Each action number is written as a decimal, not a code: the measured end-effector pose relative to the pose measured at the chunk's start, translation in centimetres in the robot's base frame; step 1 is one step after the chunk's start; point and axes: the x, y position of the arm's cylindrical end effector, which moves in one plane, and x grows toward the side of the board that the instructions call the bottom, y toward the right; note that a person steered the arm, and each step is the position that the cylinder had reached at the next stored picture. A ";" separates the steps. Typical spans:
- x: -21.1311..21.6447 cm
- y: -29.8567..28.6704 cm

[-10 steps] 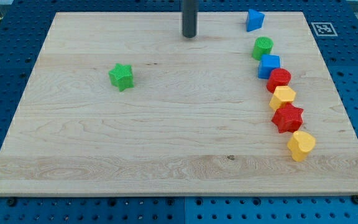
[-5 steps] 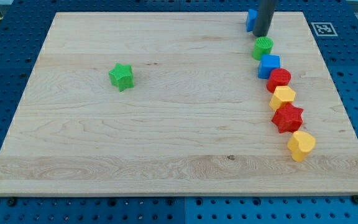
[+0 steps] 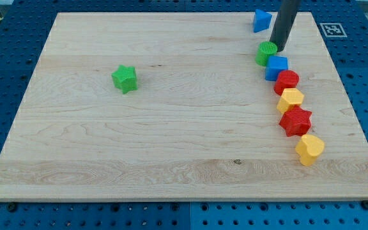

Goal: Place the green circle to the right of the green star

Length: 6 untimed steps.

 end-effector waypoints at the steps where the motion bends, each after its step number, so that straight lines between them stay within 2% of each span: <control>1: 0.7 0.0; 4: 2.0 -0.1; 6: 2.5 -4.4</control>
